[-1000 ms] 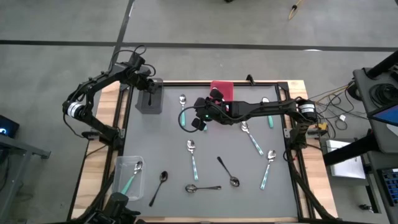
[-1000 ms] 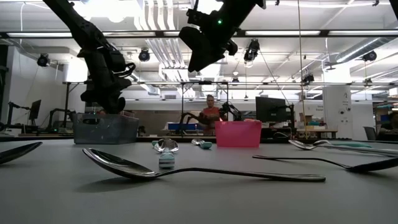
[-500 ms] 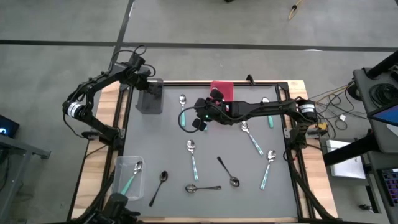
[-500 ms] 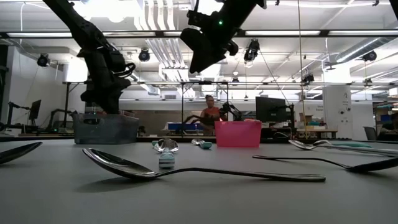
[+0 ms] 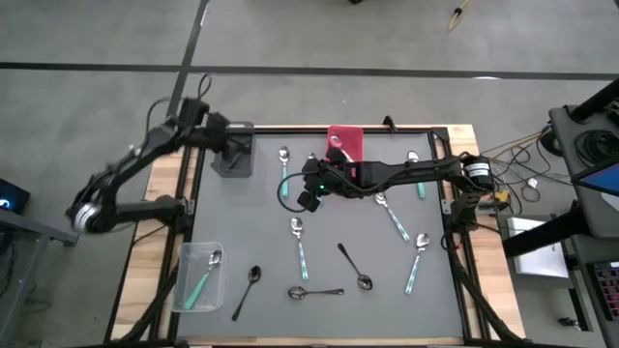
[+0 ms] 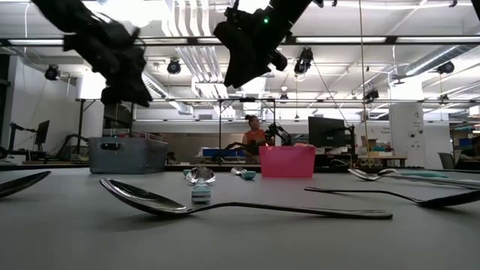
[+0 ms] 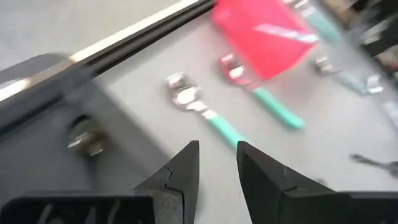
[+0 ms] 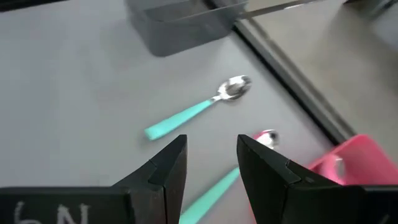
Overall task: Sort silverware by color (type)
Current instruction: Put the white green spoon into the red bin
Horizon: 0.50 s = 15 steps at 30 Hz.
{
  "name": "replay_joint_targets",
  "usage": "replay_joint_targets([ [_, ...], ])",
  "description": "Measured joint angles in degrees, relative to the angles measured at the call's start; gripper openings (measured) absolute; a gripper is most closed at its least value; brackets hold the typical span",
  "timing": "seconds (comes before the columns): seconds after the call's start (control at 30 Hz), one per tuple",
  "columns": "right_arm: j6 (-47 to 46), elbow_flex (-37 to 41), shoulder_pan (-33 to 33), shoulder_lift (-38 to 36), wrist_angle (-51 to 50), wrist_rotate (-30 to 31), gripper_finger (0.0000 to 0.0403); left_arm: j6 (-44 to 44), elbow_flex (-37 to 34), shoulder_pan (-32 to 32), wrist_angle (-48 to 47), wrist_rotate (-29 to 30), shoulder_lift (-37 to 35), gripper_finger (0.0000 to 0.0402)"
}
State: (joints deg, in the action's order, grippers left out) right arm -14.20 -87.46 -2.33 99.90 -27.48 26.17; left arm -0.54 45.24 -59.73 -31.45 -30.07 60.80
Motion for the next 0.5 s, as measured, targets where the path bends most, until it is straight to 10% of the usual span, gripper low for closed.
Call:
replay_joint_targets([
  [0.5,-11.8,0.0,1.3,0.2,-1.0,-11.3,0.0132,-15.5,-25.5,25.5,22.1,11.4,-32.4,0.0089],
])
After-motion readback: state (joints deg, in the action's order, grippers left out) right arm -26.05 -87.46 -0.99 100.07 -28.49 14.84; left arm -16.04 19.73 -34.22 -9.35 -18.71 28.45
